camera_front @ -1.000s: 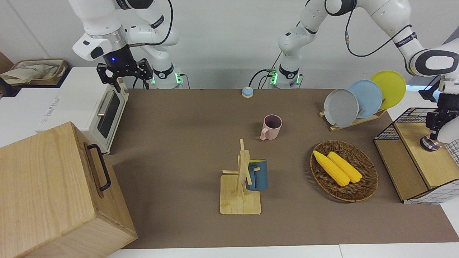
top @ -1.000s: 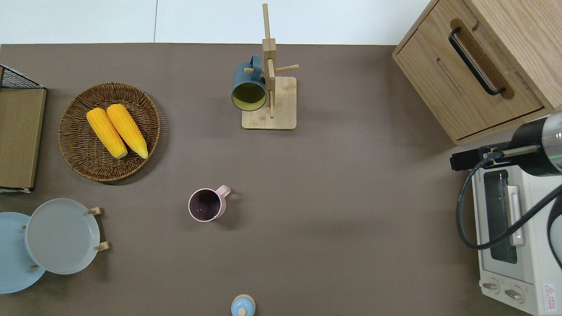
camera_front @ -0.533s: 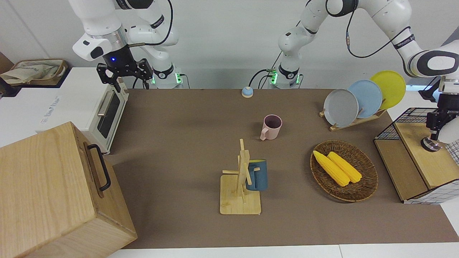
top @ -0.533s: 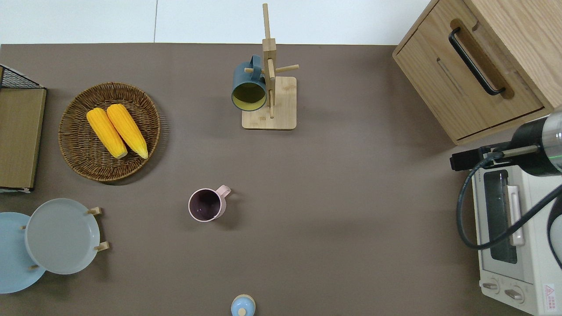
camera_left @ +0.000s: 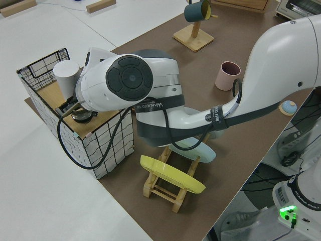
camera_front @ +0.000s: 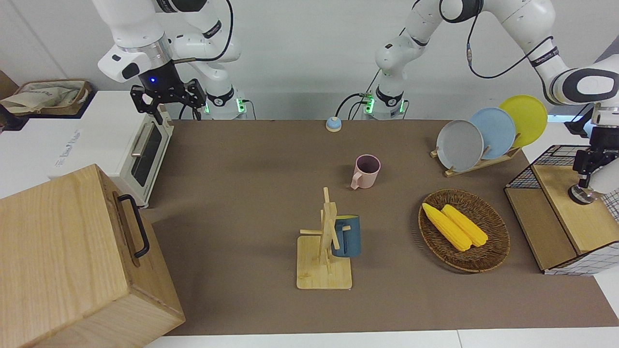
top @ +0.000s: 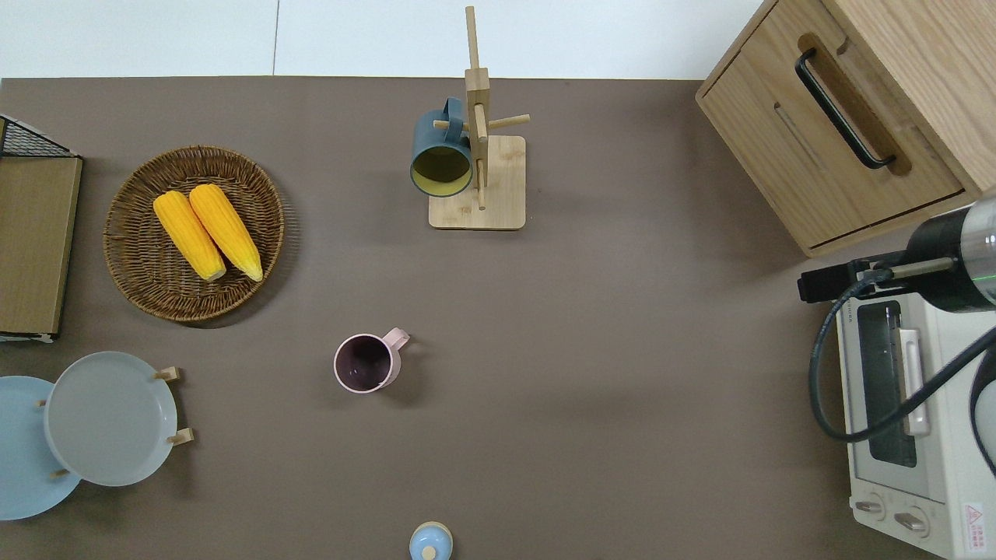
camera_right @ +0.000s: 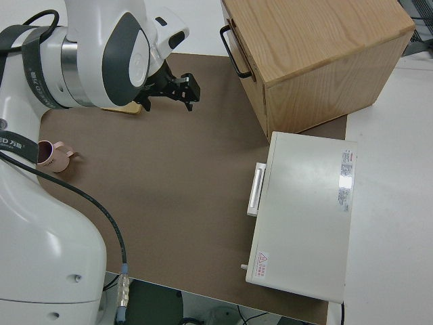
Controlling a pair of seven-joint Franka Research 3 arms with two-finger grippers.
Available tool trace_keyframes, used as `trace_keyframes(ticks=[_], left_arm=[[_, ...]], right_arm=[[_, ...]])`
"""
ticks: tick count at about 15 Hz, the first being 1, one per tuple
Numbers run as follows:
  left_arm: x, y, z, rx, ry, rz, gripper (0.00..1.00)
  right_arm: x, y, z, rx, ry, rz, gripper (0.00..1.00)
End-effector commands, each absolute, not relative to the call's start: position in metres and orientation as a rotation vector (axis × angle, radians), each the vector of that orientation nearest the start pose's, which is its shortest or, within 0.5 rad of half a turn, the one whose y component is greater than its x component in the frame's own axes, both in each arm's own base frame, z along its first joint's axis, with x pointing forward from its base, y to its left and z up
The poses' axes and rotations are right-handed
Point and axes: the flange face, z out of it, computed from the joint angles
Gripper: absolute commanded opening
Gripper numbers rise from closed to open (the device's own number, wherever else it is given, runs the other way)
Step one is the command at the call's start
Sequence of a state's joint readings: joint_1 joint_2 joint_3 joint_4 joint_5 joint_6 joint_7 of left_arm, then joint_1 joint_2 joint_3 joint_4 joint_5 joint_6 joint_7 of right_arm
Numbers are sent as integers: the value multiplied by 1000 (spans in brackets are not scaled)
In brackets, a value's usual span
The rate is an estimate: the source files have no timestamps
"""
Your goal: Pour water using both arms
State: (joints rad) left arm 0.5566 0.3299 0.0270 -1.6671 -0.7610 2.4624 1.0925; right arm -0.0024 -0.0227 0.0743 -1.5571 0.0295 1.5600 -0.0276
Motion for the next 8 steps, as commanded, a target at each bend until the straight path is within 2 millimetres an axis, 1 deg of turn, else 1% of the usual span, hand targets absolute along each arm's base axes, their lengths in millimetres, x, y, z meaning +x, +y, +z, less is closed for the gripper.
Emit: trace_keyframes(ticks=[1,2,5,8], left_arm=[[583,383,476,-2990,-58,-1152,998],[584,379,480,-2987,-47,-1138,998],[580,381,489,-2969,-16,-1101,998],[577,381,498,-2963,-39,-1052,998]], right_arm=[[543,43,646,-3090,-178,-44,992],[543,42,646,-3090,-175,-44,992],[543,42,646,-3090,-175,-44,992],[543,42,646,-3090,-175,-44,992]])
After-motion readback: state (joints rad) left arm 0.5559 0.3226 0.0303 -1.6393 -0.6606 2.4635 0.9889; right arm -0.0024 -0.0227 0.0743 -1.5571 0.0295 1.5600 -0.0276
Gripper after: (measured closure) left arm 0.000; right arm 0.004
